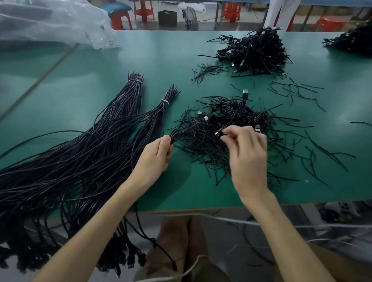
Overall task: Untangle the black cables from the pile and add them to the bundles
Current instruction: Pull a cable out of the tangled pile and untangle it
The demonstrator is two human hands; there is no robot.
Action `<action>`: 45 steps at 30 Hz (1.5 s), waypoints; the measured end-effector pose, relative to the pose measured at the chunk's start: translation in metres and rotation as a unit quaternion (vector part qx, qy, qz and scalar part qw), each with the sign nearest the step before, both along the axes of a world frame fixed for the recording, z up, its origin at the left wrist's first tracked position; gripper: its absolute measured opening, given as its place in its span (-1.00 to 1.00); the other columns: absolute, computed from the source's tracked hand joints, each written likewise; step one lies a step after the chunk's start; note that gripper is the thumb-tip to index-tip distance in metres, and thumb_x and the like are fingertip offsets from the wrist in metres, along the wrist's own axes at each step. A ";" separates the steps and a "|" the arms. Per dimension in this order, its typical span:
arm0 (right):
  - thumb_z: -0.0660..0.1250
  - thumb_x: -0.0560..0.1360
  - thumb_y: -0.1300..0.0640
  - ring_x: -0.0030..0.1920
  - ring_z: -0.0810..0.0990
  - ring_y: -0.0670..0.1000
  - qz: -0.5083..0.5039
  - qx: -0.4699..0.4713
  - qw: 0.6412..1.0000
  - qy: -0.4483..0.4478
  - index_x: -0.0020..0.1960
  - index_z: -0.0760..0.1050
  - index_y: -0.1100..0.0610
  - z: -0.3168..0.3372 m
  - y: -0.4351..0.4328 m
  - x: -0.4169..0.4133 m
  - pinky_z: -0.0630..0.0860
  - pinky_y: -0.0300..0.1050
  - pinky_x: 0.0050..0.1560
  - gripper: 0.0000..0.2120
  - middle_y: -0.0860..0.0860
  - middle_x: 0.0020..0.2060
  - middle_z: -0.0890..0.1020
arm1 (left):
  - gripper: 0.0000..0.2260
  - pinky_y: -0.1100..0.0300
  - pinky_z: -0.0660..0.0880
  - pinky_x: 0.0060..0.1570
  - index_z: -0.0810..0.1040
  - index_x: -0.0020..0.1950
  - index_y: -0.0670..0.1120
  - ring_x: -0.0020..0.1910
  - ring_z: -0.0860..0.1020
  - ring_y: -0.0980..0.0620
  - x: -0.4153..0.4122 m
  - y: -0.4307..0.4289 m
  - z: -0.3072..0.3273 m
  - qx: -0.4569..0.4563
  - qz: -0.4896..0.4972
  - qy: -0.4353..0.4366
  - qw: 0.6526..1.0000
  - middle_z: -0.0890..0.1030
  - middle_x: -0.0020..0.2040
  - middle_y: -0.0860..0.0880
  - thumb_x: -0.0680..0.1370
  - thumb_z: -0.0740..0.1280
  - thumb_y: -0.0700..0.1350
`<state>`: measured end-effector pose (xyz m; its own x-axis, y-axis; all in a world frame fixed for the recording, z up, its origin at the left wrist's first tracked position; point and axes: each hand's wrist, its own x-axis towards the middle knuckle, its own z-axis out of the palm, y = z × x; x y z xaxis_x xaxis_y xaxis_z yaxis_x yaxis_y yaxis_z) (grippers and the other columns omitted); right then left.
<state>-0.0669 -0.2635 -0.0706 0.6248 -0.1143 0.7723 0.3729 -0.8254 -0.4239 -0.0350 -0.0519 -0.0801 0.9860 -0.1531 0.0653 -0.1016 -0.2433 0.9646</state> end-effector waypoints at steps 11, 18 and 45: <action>0.47 0.55 0.25 -0.29 0.66 -0.04 0.125 0.331 0.922 0.157 0.04 0.55 0.16 0.013 0.044 0.010 0.57 -0.25 -0.13 -0.88 0.00 -0.20 0.65 | -0.65 0.28 0.18 -0.47 0.33 -0.14 -0.15 -0.46 0.17 0.12 0.001 0.000 0.000 -0.027 -0.002 0.002 1.000 0.23 -0.41 0.12 0.77 0.05 -0.01; 0.49 0.53 0.24 -0.31 0.68 -0.05 0.153 0.379 0.892 0.191 0.00 0.54 0.14 0.000 0.081 0.008 0.57 -0.25 -0.16 -0.86 0.01 -0.20 0.66 | -0.63 0.29 0.20 -0.47 0.33 -0.18 -0.14 -0.47 0.20 0.15 -0.001 -0.002 0.002 -0.024 -0.020 -0.015 0.999 0.27 -0.42 0.12 0.77 0.05 -0.03; 0.53 0.51 0.19 -0.23 0.67 0.02 0.234 0.471 0.816 0.241 0.05 0.53 0.17 -0.023 0.088 0.013 0.60 -0.17 -0.10 -0.79 0.17 -0.11 0.68 | -0.56 0.31 0.18 -0.55 0.32 -0.32 -0.05 -0.55 0.20 0.14 0.001 0.006 -0.001 -0.106 0.024 0.038 0.993 0.30 -0.49 0.11 0.75 0.13 0.01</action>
